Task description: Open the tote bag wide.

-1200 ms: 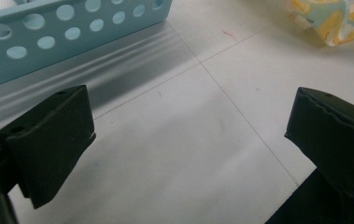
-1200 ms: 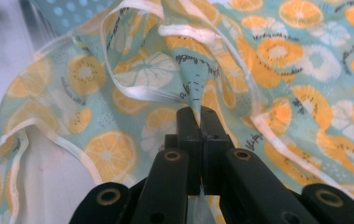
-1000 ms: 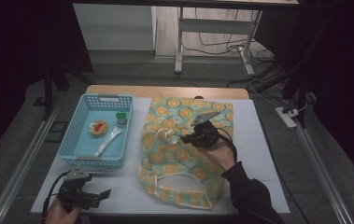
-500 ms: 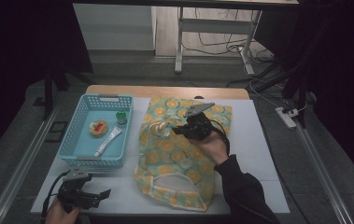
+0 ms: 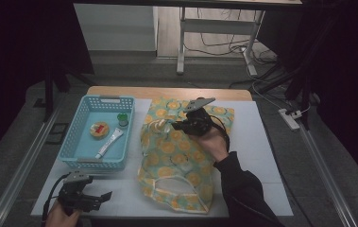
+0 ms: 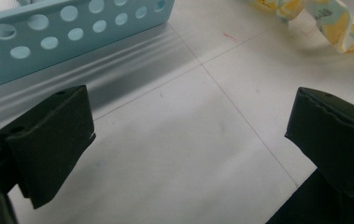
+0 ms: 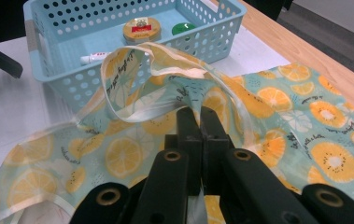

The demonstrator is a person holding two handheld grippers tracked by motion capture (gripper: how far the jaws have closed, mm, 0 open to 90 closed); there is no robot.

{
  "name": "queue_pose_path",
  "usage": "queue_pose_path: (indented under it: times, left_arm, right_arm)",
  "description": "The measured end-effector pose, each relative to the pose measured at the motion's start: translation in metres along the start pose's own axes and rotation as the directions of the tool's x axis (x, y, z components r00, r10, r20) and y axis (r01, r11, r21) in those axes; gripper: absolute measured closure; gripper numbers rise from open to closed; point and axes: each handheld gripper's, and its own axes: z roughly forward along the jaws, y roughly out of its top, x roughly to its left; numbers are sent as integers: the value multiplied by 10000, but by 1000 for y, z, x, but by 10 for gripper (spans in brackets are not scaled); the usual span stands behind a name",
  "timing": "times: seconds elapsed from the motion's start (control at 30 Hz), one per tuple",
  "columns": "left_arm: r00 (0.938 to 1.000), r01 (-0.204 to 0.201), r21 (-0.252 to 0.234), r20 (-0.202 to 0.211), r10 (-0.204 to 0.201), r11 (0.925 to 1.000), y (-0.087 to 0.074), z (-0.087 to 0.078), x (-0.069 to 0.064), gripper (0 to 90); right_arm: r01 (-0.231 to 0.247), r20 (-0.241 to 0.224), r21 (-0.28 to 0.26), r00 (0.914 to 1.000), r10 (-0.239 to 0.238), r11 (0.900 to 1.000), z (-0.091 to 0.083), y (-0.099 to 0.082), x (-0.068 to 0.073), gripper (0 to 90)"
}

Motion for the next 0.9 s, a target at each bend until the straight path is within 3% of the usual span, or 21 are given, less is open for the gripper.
queue_pose_path:
  times: [0.3, 0.57, 0.9]
  left_arm:
    - [10000, 14, 36, -63, -14, 10000, 0, 0, 0, 10]
    - [10000, -35, 30, -72, 36, 10000, 0, 0, -1, 11]
    - [10000, -52, -57, -58, 51, 10000, 0, -1, -1, 9]
  right_arm:
    - [-29, -108, -146, 9999, 28, 9999, -3, 8, -2, 898]
    - [-134, -117, 328, 9998, 138, 9994, -2, 5, -2, 898]
    - [-322, -268, 559, 9991, 338, 9979, -5, 4, -1, 898]
